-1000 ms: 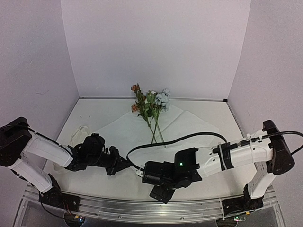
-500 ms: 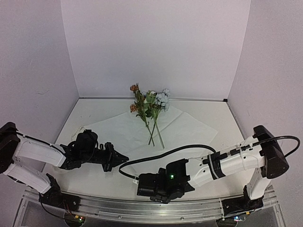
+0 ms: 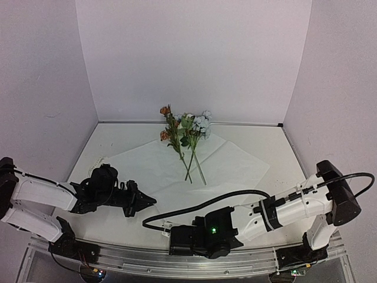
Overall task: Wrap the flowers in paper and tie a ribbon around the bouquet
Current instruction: Pick up the bottom corner of the flattened wrapping paper from the center of the board.
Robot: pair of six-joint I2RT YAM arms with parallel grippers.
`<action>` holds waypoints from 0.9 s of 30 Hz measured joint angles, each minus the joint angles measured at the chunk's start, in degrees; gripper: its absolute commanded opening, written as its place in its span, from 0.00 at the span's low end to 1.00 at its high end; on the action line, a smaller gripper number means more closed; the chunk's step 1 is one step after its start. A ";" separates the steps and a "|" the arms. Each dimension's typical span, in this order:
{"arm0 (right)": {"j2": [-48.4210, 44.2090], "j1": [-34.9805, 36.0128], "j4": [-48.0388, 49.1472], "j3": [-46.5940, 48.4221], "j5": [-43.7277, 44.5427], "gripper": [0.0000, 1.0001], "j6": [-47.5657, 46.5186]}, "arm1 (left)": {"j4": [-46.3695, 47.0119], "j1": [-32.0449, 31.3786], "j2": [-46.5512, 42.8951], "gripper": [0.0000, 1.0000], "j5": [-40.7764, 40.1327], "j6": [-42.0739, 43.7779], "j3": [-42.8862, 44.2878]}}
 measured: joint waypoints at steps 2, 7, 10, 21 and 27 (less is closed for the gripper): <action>0.00 0.00 -0.11 0.05 -0.33 0.00 -0.32 | -0.44 0.02 -0.42 0.08 0.00 0.00 -0.31; 0.26 -0.02 -2.51 2.18 -3.48 0.00 -0.81 | -3.67 0.07 -2.70 0.46 -0.80 1.26 -0.93; 0.95 -0.02 -6.00 6.05 -7.30 0.00 -0.79 | -9.78 0.11 -6.29 0.55 -2.51 4.04 -0.81; 4.90 -0.02 -21.27 24.17 -24.89 0.00 -0.70 | -41.59 0.23 -22.19 0.52 -15.24 18.09 5.53; 5.99 -1.97 -26.52 26.70 -28.89 0.00 -0.81 | -50.88 0.44 -19.29 0.48 -20.88 27.90 12.88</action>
